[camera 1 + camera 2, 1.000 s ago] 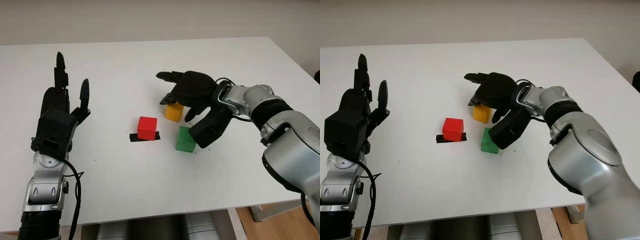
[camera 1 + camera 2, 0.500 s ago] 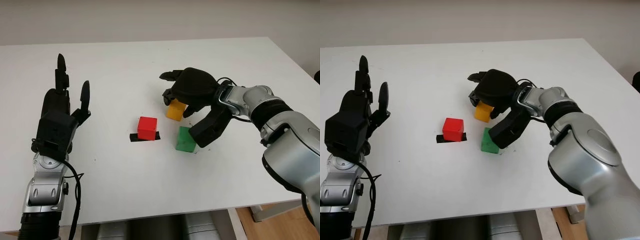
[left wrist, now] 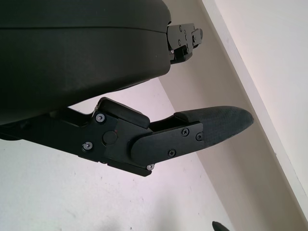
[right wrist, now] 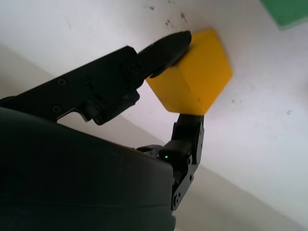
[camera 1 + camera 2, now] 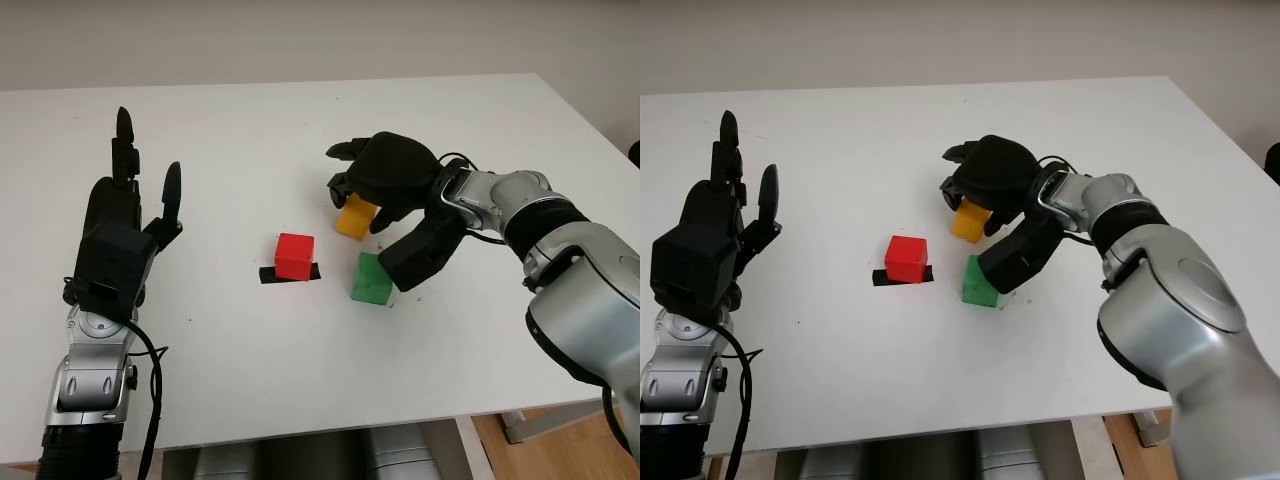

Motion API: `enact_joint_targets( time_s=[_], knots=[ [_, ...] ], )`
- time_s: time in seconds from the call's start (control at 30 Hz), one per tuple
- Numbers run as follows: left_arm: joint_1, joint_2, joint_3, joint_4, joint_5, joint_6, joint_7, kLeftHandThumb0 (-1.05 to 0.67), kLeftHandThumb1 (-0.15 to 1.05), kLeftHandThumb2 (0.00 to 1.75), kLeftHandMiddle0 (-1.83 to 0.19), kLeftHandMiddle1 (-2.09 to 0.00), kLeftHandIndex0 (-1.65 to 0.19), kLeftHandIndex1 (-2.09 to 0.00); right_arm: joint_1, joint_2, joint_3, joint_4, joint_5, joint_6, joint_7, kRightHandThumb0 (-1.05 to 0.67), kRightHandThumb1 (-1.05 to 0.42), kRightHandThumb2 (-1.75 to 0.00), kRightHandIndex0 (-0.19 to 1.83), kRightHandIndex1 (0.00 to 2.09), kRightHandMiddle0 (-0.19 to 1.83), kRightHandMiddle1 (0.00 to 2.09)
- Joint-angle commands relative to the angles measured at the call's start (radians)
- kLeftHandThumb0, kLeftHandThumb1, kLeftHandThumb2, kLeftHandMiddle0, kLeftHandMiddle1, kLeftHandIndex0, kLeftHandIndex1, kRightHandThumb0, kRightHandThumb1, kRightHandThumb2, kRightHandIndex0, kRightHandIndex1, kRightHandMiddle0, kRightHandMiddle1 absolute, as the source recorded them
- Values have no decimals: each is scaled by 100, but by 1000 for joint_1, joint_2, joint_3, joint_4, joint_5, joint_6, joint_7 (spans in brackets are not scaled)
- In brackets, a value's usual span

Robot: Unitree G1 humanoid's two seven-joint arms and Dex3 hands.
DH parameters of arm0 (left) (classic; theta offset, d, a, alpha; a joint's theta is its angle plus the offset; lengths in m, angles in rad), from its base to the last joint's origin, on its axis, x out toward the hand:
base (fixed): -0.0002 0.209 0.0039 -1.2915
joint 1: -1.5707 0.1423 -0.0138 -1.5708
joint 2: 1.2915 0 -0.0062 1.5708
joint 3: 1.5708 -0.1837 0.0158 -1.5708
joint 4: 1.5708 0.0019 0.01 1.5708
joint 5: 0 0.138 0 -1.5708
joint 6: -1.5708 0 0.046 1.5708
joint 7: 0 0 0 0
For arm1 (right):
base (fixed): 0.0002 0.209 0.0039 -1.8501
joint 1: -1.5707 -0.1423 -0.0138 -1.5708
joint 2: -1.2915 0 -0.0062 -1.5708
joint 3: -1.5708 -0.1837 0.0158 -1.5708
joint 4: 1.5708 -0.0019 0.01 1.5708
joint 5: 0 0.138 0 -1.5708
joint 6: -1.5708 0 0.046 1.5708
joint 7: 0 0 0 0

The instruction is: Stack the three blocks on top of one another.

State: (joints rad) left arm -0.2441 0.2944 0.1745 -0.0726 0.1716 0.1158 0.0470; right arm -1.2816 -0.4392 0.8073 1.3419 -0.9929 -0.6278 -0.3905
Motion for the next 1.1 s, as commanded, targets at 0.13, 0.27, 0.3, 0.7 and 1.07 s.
enact_joint_targets(
  time_s=[0.13,0.27,0.3,0.7,1.07],
  knots=[
    [-2,5,-9,-3,15,-9,3,-77,105,69,15,-6,14,-5,-3,-18,-154,-13,167,-19,116,-36,-87,-5,37,6,63,104],
    [-1,2,-8,-12,11,3,0,-77,105,68,15,-5,14,-5,-10,-16,-235,-22,260,-13,233,-34,-89,-5,34,5,56,112],
    [-1,2,-8,-13,12,3,1,-77,105,68,16,-5,14,-5,-13,-16,-255,-26,282,-12,261,-33,-89,-5,33,5,56,113],
    [-9,2,-3,-8,-11,0,2,-76,105,67,17,-5,15,-5,-98,-24,-386,-84,438,-15,650,-35,-94,-6,24,4,39,143],
    [-23,-3,-13,-12,2,19,17,-78,105,68,17,-5,14,-6,-170,-17,-335,-141,368,-117,732,-40,-90,-5,30,7,43,150]
  ],
)
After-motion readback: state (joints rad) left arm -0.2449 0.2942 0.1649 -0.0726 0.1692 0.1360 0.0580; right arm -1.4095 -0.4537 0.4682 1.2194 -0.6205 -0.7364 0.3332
